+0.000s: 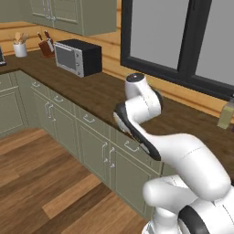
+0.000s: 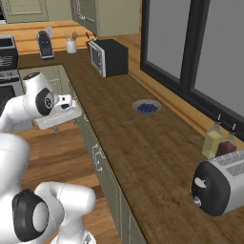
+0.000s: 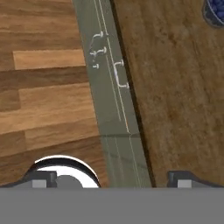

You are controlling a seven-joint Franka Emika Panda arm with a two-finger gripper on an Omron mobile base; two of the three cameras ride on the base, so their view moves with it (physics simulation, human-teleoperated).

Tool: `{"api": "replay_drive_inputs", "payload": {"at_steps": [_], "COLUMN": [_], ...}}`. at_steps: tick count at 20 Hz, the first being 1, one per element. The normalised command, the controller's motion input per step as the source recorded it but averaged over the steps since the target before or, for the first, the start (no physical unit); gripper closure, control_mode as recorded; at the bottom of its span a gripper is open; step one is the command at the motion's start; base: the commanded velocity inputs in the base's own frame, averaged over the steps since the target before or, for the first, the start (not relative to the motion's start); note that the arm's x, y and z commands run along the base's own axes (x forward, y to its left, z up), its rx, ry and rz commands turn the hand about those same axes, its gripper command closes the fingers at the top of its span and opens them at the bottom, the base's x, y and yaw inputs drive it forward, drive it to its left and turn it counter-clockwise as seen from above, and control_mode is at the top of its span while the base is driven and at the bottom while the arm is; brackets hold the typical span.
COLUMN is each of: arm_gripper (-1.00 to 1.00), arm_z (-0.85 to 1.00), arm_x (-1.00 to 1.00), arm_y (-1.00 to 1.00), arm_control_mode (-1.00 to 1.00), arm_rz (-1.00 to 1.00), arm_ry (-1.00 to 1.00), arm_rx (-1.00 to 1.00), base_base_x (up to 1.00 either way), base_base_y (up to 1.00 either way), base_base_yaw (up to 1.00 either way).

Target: Take a straw from the drawer in front and place it inside the glass cup on the dining counter.

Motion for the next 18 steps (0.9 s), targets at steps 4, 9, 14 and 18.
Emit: {"api": "replay_drive_inputs", "payload": {"at_steps": [4,9,14,18], "arm_gripper": [-1.0,-1.0,-1.0,-1.0], "arm_z": [-0.68,-0.71,-0.65,-0.55], "arm_x": [0.04,0.2,0.42,0.46], "arm_y": [0.71,0.42,0.01,-0.05], "arm_control_mode": [-1.0,-1.0,-1.0,-1.0], "arm_rz": [0.0,-0.01,-0.01,-0.05], "arm_ry": [-0.02,-0.01,-0.04,-0.11], "arm_rx": [-0.39,-0.39,-0.32,-0.22], "base_base_x": [0.0,0.0,0.0,0.0], "base_base_y": [0.0,0.0,0.0,0.0], "base_base_yaw": [0.0,0.0,0.0,0.0]}}
